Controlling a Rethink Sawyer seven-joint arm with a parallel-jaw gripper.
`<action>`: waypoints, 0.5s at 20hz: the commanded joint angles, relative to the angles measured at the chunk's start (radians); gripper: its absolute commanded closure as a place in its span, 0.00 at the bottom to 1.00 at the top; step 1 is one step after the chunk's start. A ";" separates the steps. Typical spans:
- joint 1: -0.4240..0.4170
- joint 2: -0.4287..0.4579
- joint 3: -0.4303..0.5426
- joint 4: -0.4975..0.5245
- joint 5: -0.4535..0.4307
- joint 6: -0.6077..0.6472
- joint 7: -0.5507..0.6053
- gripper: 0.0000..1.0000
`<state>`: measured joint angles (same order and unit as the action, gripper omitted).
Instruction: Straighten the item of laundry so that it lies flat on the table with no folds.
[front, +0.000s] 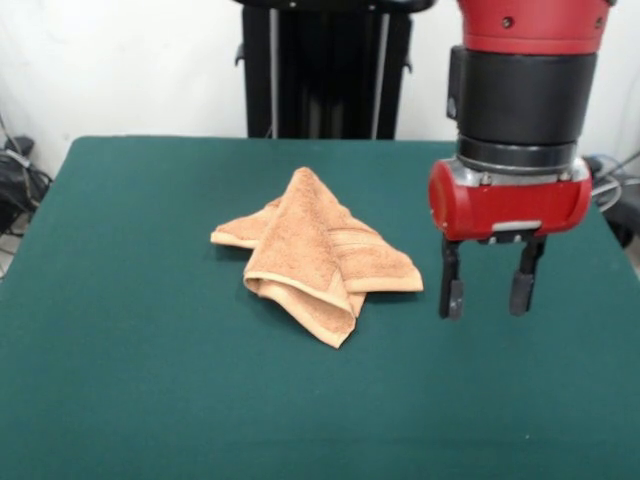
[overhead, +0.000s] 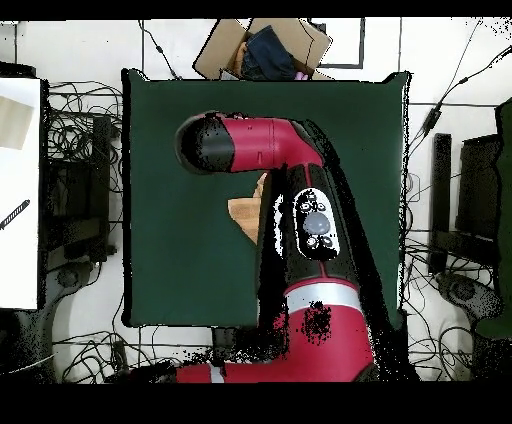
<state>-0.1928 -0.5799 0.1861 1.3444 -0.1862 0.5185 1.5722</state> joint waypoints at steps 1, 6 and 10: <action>0.009 0.045 -0.047 -0.003 -0.028 0.006 0.137 0.00; 0.003 0.054 -0.055 -0.011 -0.041 -0.011 0.115 0.00; 0.000 0.058 -0.064 -0.015 -0.052 -0.020 0.108 0.00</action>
<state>-0.1932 -0.5486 0.1623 1.3194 -0.1897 0.5185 1.5722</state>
